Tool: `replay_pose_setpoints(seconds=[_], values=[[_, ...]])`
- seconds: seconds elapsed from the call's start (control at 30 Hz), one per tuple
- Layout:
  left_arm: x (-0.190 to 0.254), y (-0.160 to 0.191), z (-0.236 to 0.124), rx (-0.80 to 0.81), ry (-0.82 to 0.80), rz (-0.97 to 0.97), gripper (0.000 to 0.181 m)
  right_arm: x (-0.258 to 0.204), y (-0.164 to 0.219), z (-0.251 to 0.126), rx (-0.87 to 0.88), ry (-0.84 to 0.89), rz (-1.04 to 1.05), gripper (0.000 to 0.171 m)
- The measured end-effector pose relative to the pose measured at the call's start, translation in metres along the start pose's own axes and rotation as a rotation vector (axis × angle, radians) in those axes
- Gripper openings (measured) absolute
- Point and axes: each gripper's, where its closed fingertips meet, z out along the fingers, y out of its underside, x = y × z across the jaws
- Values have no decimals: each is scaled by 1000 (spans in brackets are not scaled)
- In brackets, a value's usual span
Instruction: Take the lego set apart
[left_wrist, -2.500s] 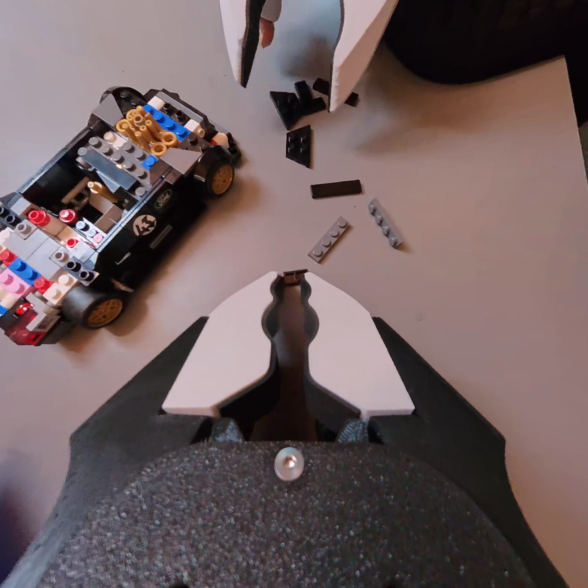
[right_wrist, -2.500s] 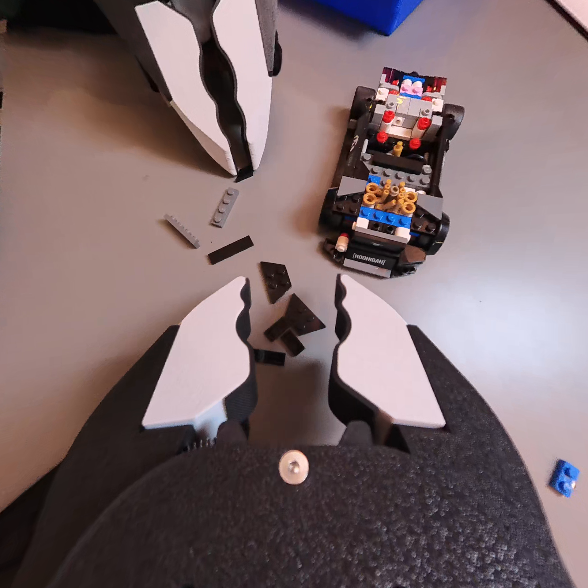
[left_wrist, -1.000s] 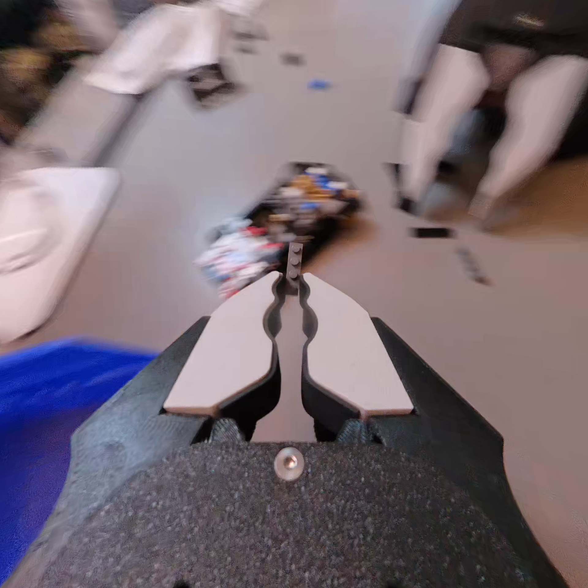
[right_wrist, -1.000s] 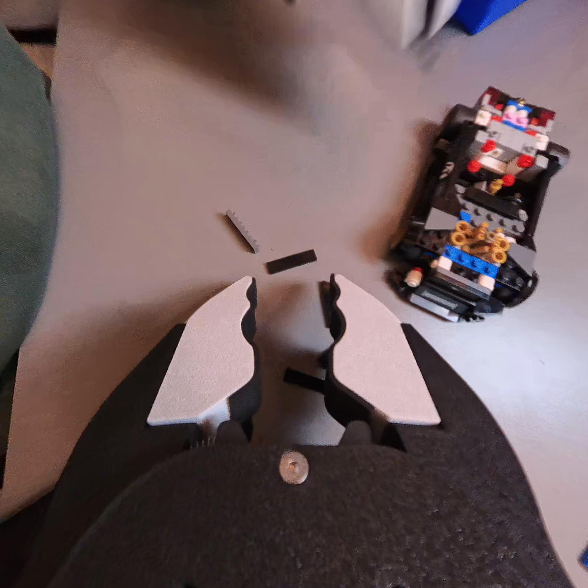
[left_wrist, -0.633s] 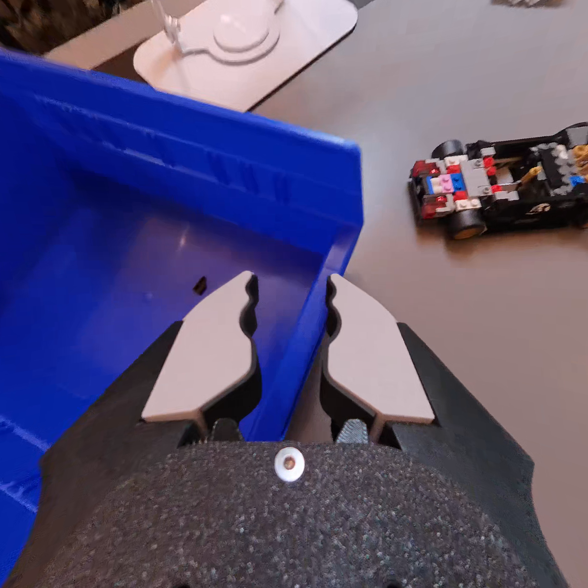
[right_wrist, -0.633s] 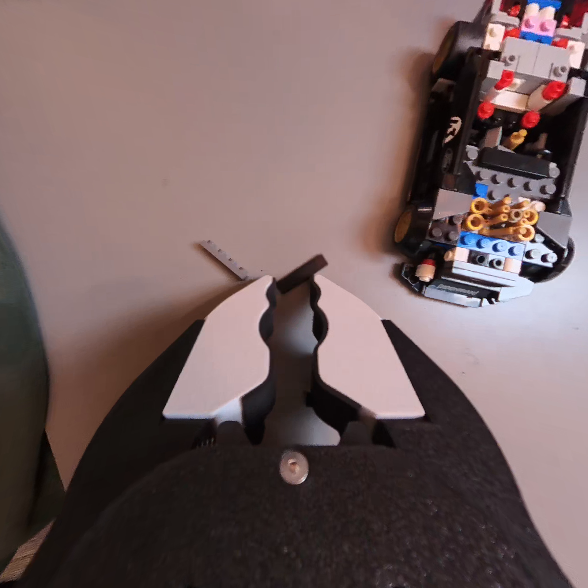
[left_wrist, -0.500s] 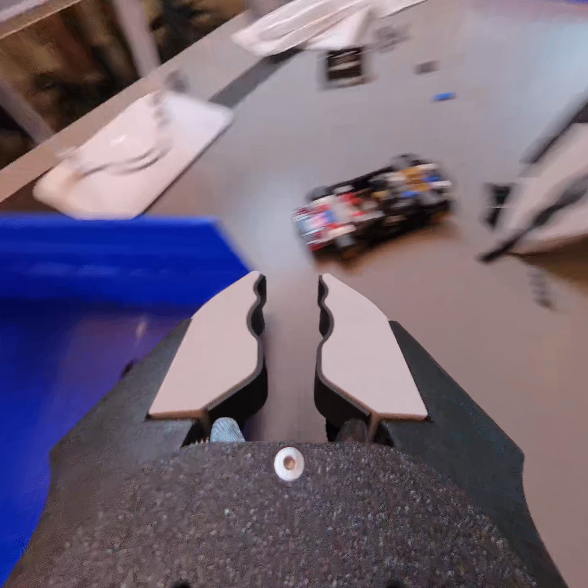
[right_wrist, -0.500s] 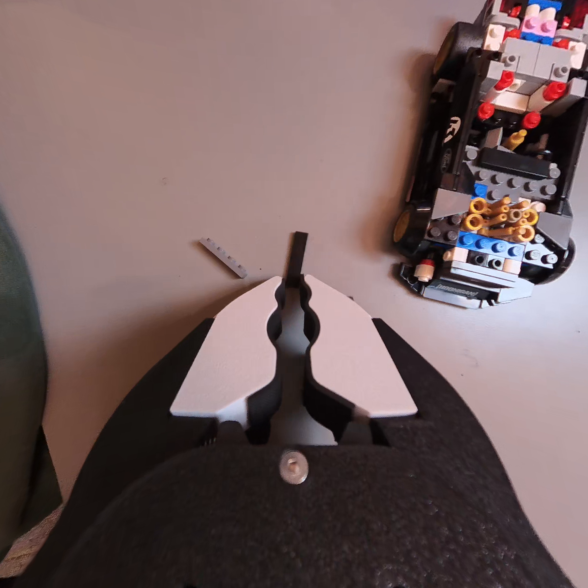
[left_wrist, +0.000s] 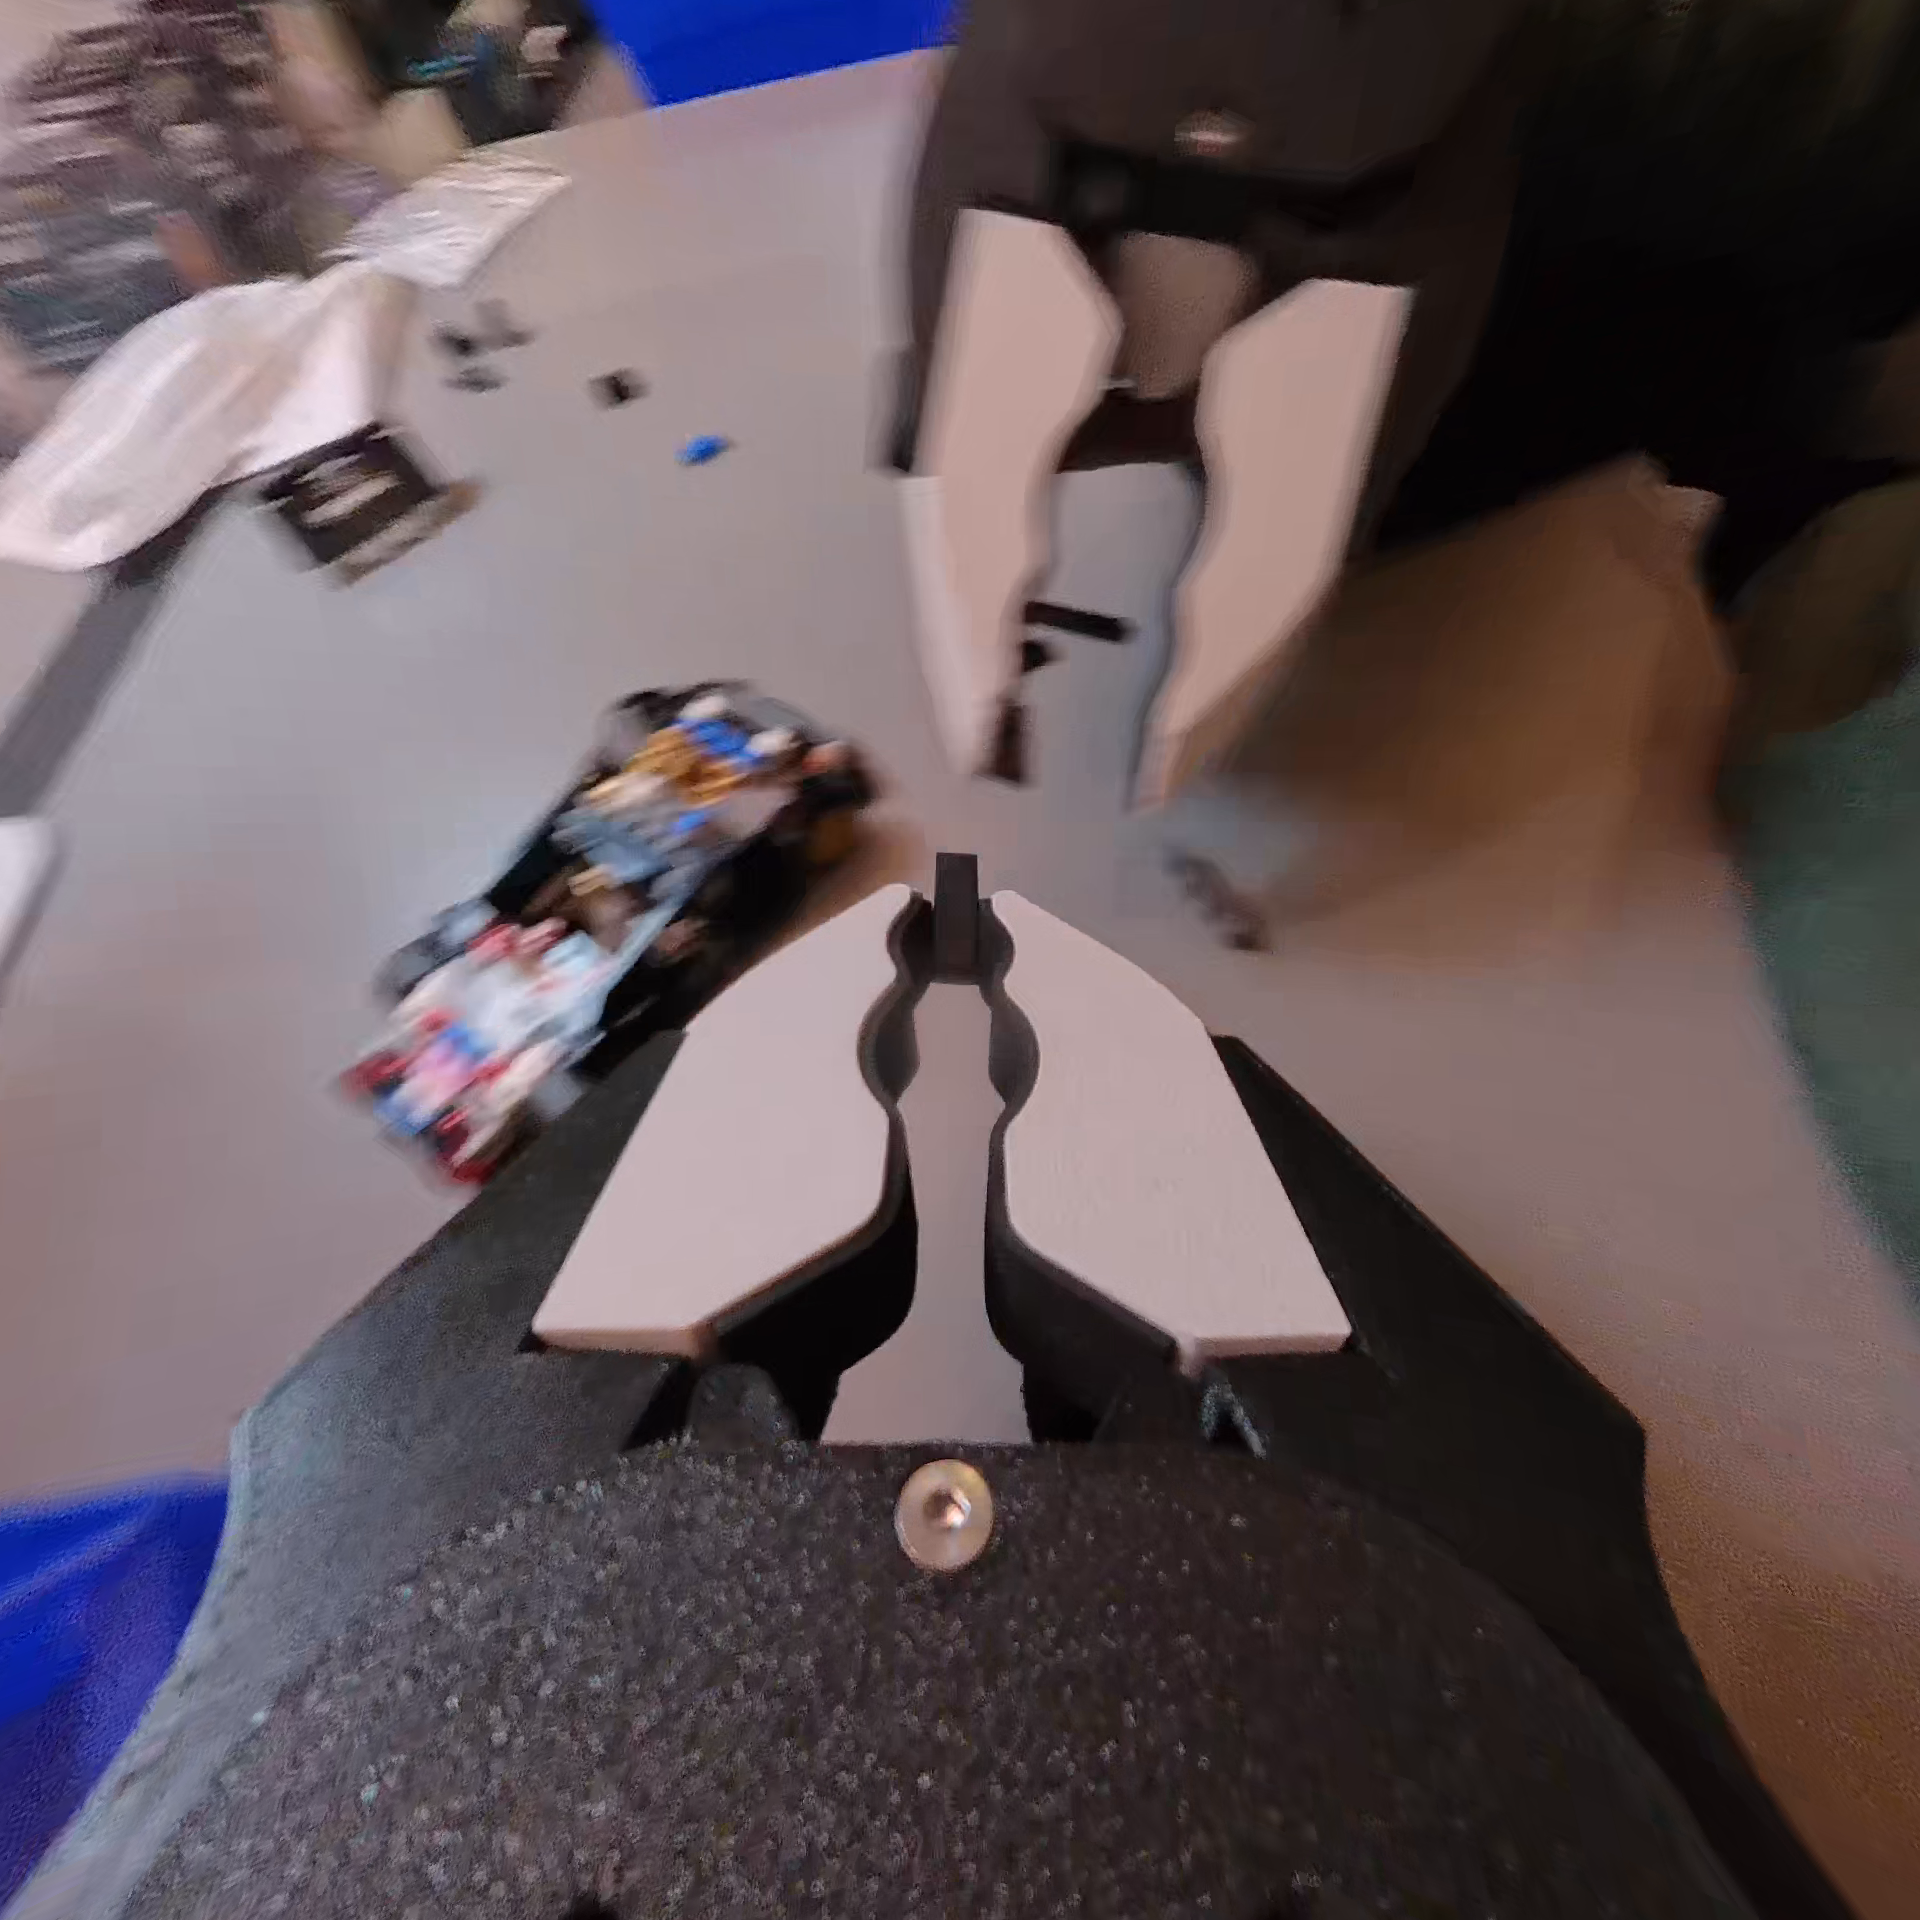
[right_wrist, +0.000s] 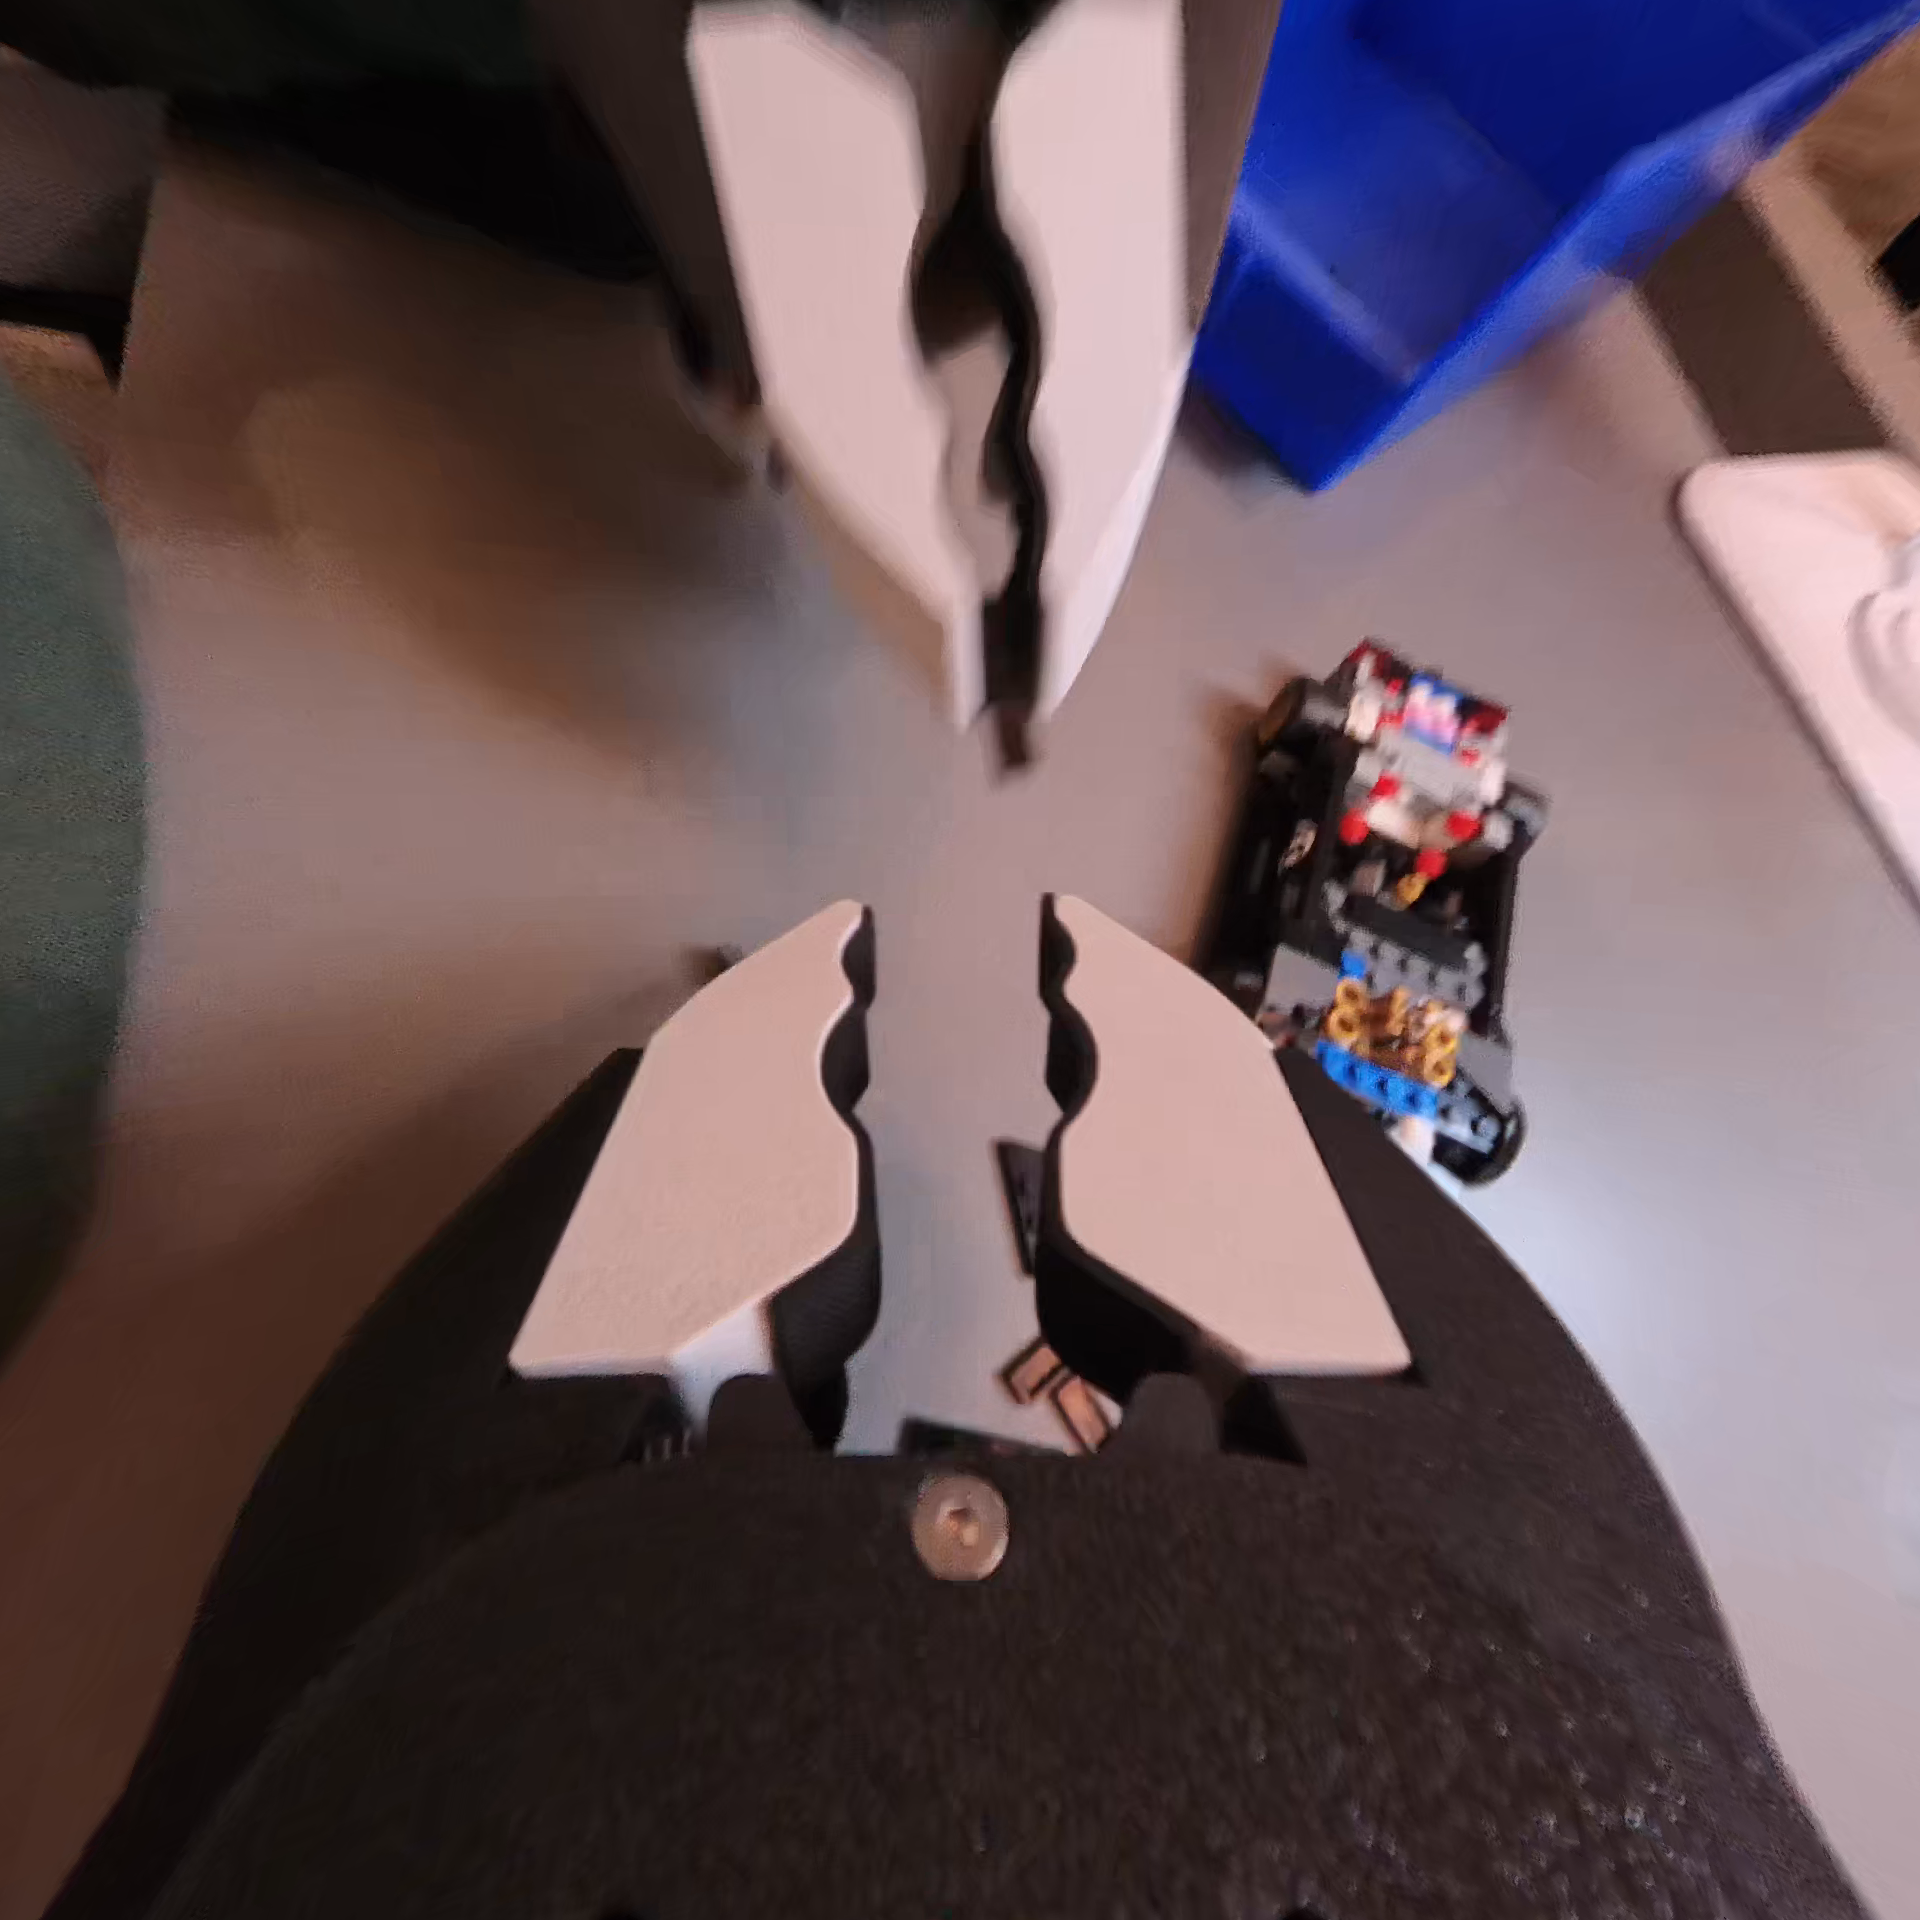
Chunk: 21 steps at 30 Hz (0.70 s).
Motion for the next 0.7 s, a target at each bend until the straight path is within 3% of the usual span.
replay_pose_setpoints(seconds=[0.07, 0.17, 0.23, 0.3, 0.4, 0.5, 0.57, 0.7], values=[[-53, 9, -29, -5, -221, -105, 8, -14, 13, 0, -44, -106, -3, 32], [-124, 53, -82, -114, -564, -330, 8, -32, 29, 9, -131, -181, -59, 28], [-147, 81, -107, -163, -695, -460, 8, -36, 35, 17, -174, -190, -68, 25], [-154, 104, -118, -207, -738, -563, 14, -35, 35, 20, -183, -195, -42, 5], [-151, 122, -117, -262, -711, -645, 40, -29, 35, 18, -161, -177, -26, 5], [-149, 117, -115, -221, -678, -649, 47, -12, 18, 10, -48, -104, 22, 5], [-142, 93, -107, -120, -607, -577, 46, 2, 2, 3, 50, -35, 53, 5], [-69, 21, -63, 87, -168, -338, 35, 17, -27, -10, 217, 37, 107, 5]])
